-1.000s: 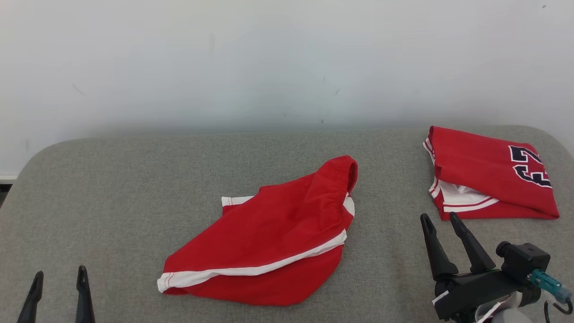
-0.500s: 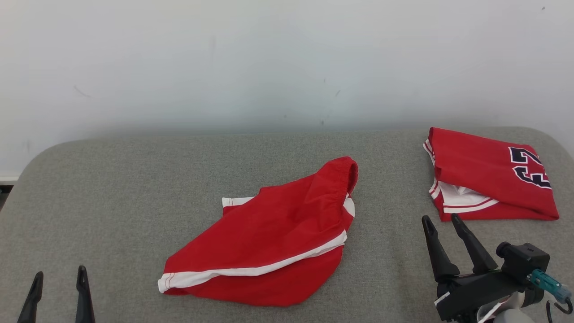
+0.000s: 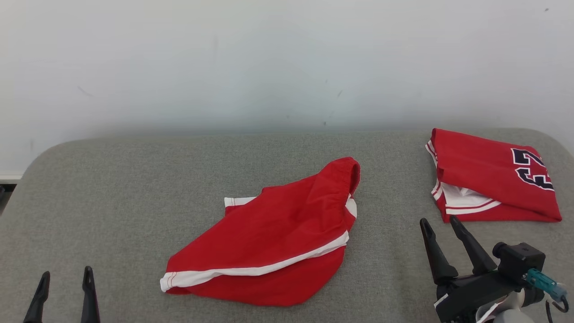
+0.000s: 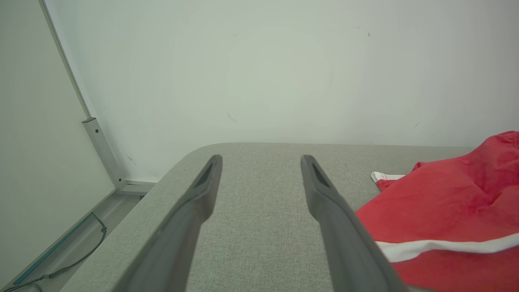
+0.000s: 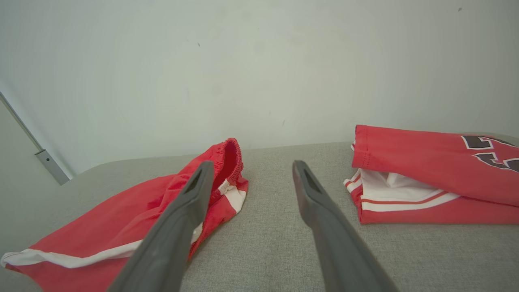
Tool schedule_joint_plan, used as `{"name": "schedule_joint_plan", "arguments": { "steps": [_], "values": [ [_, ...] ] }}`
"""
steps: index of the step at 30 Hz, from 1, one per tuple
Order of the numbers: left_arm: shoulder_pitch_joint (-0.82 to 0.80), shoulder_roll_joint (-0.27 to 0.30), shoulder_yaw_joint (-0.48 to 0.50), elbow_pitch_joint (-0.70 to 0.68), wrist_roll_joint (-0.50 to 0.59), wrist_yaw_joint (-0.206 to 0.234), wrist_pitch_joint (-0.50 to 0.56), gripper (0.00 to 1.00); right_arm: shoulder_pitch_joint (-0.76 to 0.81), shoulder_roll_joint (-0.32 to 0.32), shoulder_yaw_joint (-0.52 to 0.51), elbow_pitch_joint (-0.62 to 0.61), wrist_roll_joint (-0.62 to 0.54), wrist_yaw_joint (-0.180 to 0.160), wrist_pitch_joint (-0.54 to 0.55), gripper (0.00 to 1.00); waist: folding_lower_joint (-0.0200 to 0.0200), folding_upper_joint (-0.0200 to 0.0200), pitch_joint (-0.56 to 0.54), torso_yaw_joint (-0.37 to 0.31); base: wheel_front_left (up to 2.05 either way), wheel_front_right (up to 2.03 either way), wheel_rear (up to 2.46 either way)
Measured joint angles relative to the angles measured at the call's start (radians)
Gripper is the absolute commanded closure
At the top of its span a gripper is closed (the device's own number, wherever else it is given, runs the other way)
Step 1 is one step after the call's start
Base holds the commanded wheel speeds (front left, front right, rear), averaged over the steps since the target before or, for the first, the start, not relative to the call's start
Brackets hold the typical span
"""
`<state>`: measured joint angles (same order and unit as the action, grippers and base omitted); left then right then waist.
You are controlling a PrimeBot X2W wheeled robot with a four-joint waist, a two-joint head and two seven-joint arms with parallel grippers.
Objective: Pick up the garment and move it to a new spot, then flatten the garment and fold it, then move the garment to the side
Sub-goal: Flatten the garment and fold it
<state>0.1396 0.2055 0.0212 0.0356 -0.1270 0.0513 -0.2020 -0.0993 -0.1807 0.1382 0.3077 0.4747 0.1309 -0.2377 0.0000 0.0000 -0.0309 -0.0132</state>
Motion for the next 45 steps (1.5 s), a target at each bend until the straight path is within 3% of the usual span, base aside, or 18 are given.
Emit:
{"name": "schedule_joint_plan", "arguments": {
  "steps": [14,25,36,45],
  "values": [
    [-0.073,-0.026,-0.112,0.084,-0.004,-0.063,0.006,0.0,-0.036,-0.007,0.109,0.025,0.0,0.0,0.048,0.0,0.0,0.0,0.0,0.049,0.0,0.0,0.0],
    [-0.205,-0.059,-0.215,0.365,-0.081,-0.165,-0.011,0.0,-0.167,-0.008,0.303,0.196,0.055,0.0,0.067,0.0,0.0001,0.0,0.02,0.048,0.0,0.0,0.0],
    [-0.373,-0.063,-0.332,0.646,-0.206,-0.176,-0.041,0.0,-0.344,0.011,0.477,0.437,0.146,0.0,0.026,0.0,0.0001,0.0,0.065,0.045,0.0,0.0,0.0],
    [-0.472,-0.047,-0.453,0.766,-0.332,-0.181,-0.054,0.0,-0.439,0.031,0.593,0.577,0.23,0.0,0.0,0.0,0.0001,0.0001,0.101,0.059,0.0,0.0,0.0]
  ]
}}
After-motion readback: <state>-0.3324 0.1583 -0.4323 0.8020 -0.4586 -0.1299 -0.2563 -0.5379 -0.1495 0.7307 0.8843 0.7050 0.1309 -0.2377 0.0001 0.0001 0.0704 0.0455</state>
